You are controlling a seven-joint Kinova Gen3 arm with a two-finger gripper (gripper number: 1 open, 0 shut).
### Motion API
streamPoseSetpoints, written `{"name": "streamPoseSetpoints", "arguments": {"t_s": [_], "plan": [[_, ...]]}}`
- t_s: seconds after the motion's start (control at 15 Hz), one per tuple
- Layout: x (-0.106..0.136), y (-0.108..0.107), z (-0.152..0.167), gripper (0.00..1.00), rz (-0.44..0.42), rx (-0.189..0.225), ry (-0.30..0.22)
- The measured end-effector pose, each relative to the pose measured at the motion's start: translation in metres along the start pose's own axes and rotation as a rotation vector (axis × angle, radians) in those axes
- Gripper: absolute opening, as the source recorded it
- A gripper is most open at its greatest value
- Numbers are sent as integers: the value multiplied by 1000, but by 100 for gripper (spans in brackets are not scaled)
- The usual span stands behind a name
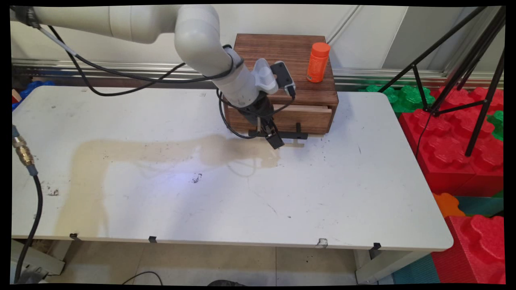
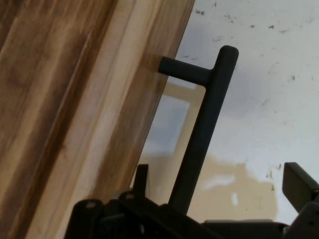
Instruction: Open the drawer
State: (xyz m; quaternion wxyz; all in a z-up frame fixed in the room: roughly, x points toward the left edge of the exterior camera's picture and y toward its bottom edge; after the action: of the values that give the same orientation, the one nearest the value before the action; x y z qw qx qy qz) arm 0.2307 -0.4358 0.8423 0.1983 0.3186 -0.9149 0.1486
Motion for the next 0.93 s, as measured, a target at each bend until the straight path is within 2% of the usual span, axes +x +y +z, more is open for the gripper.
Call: {"name": "streamPoseSetpoints", "arguments": {"t_s": [0.47,0.93], "plan": [[0,6,23,100,6,-11,-6],[-1,11,33,100,2,-19,-12]]}}
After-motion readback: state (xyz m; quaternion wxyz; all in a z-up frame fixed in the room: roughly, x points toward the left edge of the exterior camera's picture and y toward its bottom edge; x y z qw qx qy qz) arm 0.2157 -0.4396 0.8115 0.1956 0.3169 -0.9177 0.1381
